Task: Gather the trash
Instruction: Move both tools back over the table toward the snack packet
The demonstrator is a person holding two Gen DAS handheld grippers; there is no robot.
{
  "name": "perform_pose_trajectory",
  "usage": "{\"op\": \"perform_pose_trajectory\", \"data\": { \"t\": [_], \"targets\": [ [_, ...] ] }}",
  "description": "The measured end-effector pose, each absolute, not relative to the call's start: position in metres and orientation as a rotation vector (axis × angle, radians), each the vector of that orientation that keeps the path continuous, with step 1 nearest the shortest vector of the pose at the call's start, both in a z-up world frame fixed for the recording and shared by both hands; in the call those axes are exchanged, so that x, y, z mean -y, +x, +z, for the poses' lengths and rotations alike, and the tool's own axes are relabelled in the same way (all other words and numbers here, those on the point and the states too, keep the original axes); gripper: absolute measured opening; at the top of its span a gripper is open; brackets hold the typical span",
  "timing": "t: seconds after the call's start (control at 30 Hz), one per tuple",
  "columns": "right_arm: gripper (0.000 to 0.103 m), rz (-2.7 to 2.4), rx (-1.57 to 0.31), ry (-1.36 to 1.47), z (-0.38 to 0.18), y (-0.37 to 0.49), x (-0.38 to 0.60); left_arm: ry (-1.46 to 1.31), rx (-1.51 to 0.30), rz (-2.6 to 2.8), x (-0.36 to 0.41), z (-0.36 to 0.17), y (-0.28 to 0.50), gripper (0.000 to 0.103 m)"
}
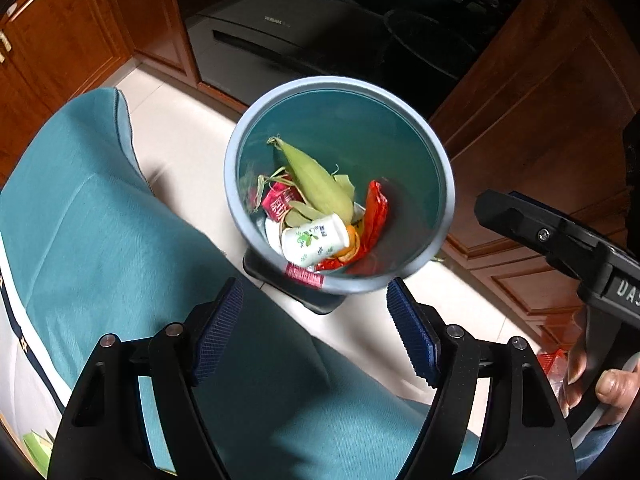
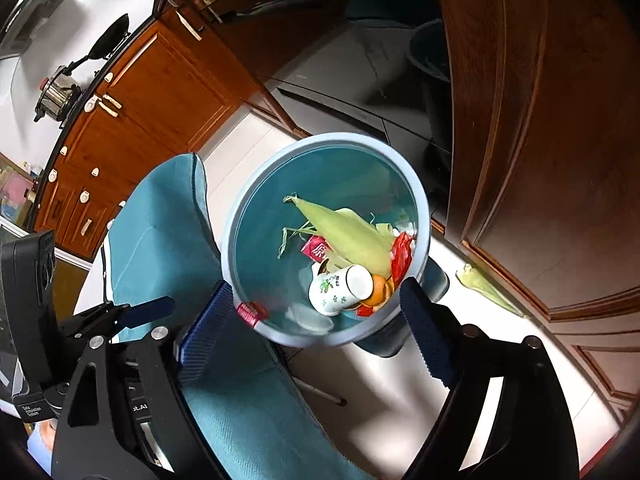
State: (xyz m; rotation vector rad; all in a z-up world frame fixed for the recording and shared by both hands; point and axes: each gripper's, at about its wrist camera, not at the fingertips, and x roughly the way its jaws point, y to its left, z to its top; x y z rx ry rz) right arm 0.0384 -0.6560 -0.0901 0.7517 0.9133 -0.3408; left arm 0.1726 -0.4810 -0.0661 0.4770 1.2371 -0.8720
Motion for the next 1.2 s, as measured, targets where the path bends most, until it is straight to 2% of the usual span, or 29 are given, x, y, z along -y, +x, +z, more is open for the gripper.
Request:
{"op": "perform_pose_trajectory", "data": {
  "t": [0.47, 0.6, 1.2],
  "targets": [
    [0.082, -0.299, -0.933, 0.714, -0.061, 0.023, 0.614, 0.370, -1.234, -0.879, 0.436, -0.041, 0.147, 0.079],
    [0.085, -0.282, -0.938, 0.697, -0.054, 0.020, 0.598, 0.332, -1.244, -0.876, 0.413, -0.035, 0.135, 0.080],
    [0.085, -0.077, -1.039, 0.612, -0.036, 0.009, 0.461, 0.241, -1.219, -0.774, 0.258, -0.020, 0.090, 0.084]
  ]
}}
